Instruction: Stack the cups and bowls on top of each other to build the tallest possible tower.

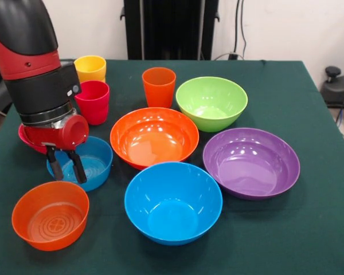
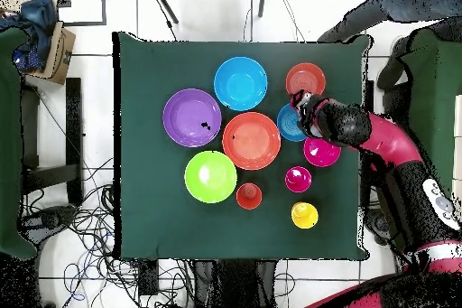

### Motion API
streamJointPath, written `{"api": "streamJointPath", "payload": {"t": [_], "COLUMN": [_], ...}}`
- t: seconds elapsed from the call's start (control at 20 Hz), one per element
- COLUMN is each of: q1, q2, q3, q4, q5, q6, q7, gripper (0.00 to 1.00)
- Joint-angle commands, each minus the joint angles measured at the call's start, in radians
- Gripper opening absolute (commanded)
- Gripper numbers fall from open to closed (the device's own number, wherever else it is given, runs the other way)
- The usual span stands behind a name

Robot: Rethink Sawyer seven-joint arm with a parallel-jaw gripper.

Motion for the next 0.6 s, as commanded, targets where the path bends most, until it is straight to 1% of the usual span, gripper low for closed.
{"api": "streamJointPath", "payload": {"t": [0.05,0.15,0.4,0.6], "q1": [0.0,0.001,0.01,0.011], "q2": [-0.053,-0.067,-0.069,-0.072], "q3": [0.027,0.024,0.01,0.006], "q4": [0.113,0.134,0.161,0.171], "q5": [-0.071,-0.074,-0.094,-0.096], "q6": [0.038,0.038,0.038,0.047], "q7": [-0.173,-0.167,-0.171,-0.177], "gripper": [1.0,1.0,1.0,1.0]}}
